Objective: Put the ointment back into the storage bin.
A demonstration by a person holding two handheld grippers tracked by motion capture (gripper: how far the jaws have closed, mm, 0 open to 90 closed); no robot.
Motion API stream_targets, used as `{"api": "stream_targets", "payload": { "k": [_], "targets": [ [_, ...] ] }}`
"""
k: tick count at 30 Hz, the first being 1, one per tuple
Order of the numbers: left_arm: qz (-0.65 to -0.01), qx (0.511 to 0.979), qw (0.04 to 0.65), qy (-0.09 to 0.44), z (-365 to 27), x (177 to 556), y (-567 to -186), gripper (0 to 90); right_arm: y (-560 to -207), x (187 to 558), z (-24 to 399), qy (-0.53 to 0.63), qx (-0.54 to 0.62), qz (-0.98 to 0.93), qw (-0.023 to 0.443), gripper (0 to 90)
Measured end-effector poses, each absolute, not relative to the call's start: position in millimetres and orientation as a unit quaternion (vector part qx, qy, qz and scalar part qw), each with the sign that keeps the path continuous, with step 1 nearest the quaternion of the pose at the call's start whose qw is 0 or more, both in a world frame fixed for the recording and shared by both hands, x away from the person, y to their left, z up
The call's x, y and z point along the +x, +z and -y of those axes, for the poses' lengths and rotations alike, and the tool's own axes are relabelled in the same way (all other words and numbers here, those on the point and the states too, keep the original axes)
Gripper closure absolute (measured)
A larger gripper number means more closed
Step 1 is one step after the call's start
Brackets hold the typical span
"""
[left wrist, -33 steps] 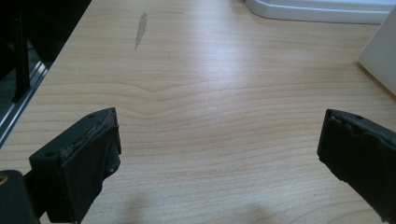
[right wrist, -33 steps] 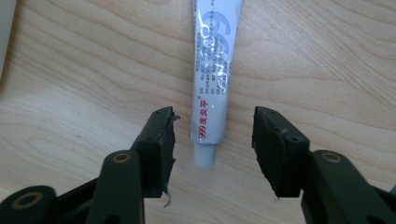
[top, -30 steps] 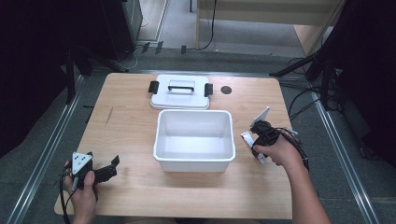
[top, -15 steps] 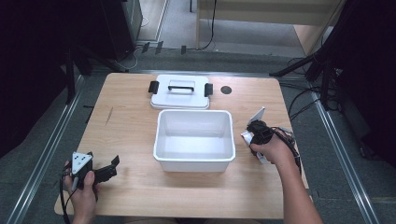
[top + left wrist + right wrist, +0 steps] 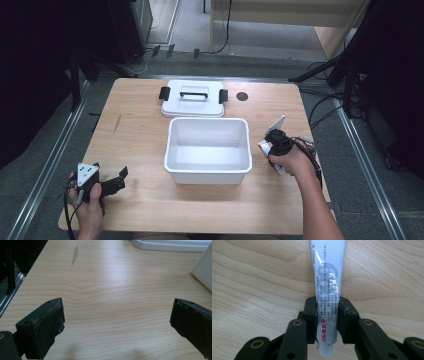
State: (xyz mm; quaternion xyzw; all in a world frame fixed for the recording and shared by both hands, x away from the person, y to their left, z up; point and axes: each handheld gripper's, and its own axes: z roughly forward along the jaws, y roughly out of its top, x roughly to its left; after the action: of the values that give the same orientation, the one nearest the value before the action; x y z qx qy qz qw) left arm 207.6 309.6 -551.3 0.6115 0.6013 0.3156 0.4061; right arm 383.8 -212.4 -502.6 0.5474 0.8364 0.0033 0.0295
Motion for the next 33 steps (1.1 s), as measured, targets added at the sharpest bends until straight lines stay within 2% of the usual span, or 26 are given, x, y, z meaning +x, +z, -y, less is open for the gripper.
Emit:
{"api": "stream_targets", "payload": {
  "k": [10,33],
  "targets": [
    [-0.600,0.613,0.406,0.316,-309.6,207.8,-551.3,0.0,-493.1,384.6,221.1,0.018,0.551,-0.834,0.022,72.5],
    [-0.599,0.614,0.404,0.317,-309.2,207.7,-551.2,0.0,-396.3,382.5,211.0,0.082,0.560,-0.824,0.021,72.6]
  ]
}}
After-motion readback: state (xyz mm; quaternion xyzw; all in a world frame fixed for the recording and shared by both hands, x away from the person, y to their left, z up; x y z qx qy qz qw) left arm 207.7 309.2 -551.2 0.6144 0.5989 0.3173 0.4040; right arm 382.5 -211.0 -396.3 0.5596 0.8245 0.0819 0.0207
